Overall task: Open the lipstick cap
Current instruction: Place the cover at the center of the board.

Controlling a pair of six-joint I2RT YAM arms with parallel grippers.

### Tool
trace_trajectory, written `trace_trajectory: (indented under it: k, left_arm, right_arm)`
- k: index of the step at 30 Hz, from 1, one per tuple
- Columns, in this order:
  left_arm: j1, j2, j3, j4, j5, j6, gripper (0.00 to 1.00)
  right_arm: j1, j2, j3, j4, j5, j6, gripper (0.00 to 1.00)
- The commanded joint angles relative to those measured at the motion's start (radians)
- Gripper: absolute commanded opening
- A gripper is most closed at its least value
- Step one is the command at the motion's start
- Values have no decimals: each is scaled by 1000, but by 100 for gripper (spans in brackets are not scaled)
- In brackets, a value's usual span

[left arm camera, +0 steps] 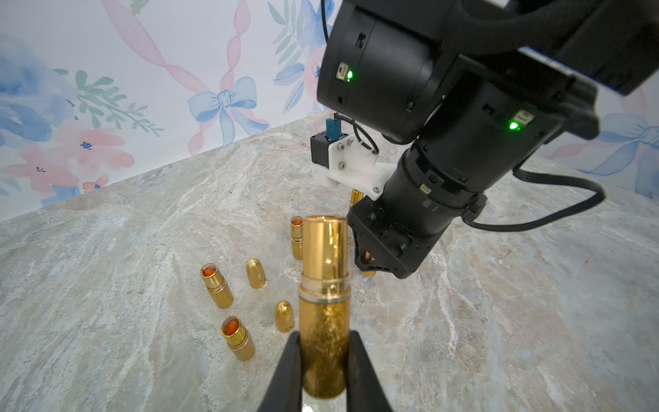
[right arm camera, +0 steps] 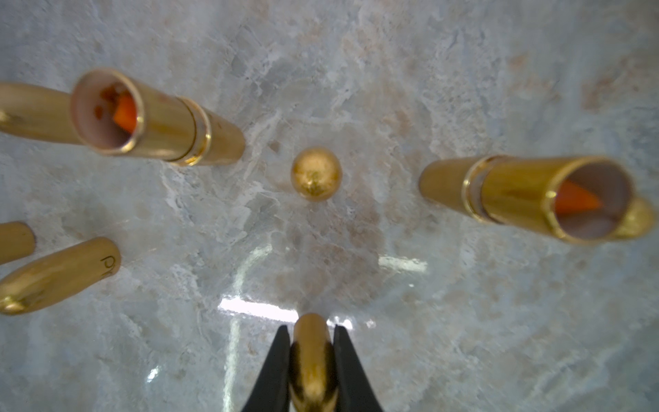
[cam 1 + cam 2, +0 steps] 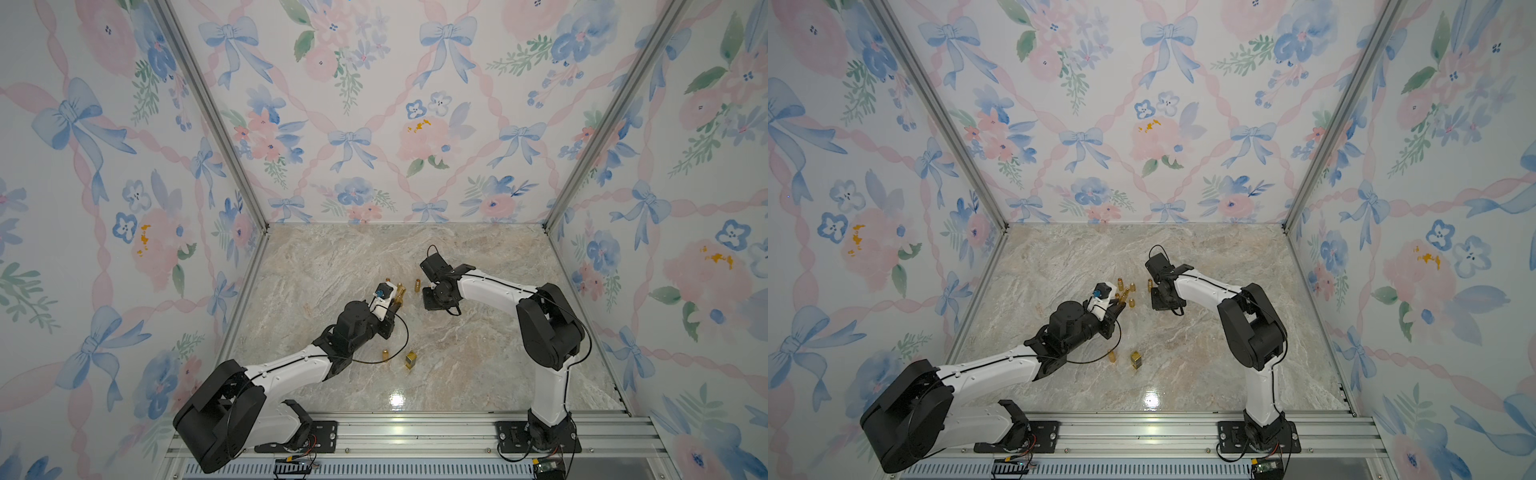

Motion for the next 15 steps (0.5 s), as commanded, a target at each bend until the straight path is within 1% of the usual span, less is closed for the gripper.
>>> trace_trajectory:
  k: [1, 6, 14, 15]
  left_arm:
    - [8, 3, -19, 33, 8, -17, 0]
    - [10, 5, -22, 38, 10, -20, 0]
    - [13, -1, -25, 41, 10, -20, 0]
    - [14, -1, -26, 41, 11, -20, 0]
  right_arm:
    - [13, 25, 19, 4, 16, -14, 19]
    - [19, 34, 17, 5, 16, -10, 20]
    - [19, 29, 30, -14, 17, -10, 28]
    - [19, 26, 33, -17, 16, -13, 30]
